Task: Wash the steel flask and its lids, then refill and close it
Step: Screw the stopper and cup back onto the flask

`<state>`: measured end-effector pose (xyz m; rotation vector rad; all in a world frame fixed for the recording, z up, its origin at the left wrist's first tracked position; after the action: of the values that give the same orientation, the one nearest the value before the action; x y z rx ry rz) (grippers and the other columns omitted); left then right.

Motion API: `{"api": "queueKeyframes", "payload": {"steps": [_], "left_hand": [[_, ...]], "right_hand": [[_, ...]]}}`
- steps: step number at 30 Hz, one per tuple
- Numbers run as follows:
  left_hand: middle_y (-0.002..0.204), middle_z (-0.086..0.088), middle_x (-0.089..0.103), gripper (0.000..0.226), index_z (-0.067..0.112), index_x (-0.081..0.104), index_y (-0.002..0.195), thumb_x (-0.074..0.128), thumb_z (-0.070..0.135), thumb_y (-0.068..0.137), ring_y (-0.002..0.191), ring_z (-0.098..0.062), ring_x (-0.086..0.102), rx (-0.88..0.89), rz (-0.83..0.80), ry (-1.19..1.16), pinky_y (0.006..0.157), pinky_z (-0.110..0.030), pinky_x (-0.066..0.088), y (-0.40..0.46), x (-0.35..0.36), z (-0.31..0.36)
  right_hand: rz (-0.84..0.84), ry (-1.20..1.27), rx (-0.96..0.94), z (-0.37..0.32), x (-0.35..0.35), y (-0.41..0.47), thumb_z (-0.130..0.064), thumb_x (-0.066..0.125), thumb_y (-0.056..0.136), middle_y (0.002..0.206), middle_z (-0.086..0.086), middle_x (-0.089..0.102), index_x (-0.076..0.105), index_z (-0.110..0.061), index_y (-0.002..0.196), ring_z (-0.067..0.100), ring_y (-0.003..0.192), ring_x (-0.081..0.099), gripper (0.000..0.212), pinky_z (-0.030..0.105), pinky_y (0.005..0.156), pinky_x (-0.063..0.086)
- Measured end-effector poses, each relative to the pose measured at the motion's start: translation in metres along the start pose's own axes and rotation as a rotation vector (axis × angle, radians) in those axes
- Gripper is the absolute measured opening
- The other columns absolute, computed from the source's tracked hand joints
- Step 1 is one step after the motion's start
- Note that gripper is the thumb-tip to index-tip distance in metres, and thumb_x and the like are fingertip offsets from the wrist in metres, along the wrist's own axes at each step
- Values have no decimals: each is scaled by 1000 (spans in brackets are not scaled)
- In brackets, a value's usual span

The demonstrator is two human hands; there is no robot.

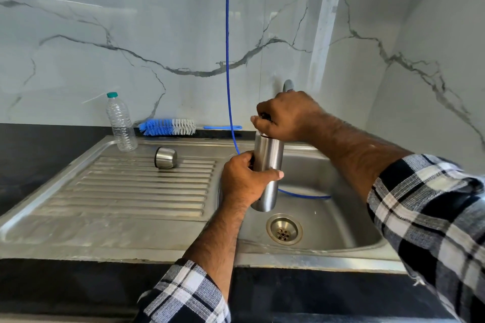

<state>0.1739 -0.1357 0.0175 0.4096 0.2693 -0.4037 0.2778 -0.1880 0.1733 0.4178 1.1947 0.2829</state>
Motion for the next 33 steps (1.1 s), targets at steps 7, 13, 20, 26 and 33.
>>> {"api": "queueKeyframes", "payload": {"steps": [7, 13, 20, 26, 33], "left_hand": [[73, 10, 72, 46, 23, 72, 86, 94, 51, 57, 59, -9, 62, 96, 172, 208, 56, -20, 47, -6, -15, 8], [81, 14, 77, 56, 25, 79, 99, 98, 52, 54, 69, -3, 72, 17, 57, 50, 65, -31, 64, 3, -14, -4], [75, 10, 74, 47, 22, 76, 91, 97, 47, 57, 59, -3, 64, 4, 133, 89, 56, -19, 47, -2, -19, 2], [71, 13, 72, 51, 23, 72, 82, 94, 58, 52, 62, -9, 68, -54, 203, 115, 61, -27, 57, 2, -37, -3], [71, 14, 73, 50, 26, 74, 82, 98, 53, 48, 63, -7, 71, -89, 284, 130, 61, -33, 62, 24, -120, -10]], "right_hand": [[-229, -84, 385, 1, 15, 11, -60, 38, 102, 85, 3, 56, 59, -18, 101, 27, 88, 59, 47, 39, 75, 45], [-221, 199, 37, 1, 0, 7, -81, 42, 96, 76, -9, 62, 64, -27, 101, 10, 73, 58, 59, 35, 71, 47], [-23, 23, 201, -10, 5, 14, -65, 42, 97, 76, -1, 58, 64, -25, 96, 24, 77, 61, 46, 34, 71, 47], [-13, 206, 342, -17, 8, 17, -92, 34, 88, 82, -4, 65, 63, -27, 96, 20, 79, 61, 72, 36, 70, 51], [162, 893, 513, -43, 8, 39, -95, 28, 88, 73, -6, 69, 71, -19, 81, 20, 83, 66, 88, 39, 81, 54]]}}
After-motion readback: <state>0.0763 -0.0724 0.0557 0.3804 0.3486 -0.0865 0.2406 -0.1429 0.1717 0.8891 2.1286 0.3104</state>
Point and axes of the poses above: each hand's wrist, its own y-axis towards the middle knuckle, its own x-axis out of the palm, z = x × y, the point moved 7 cm from there along y, towards the middle knuckle
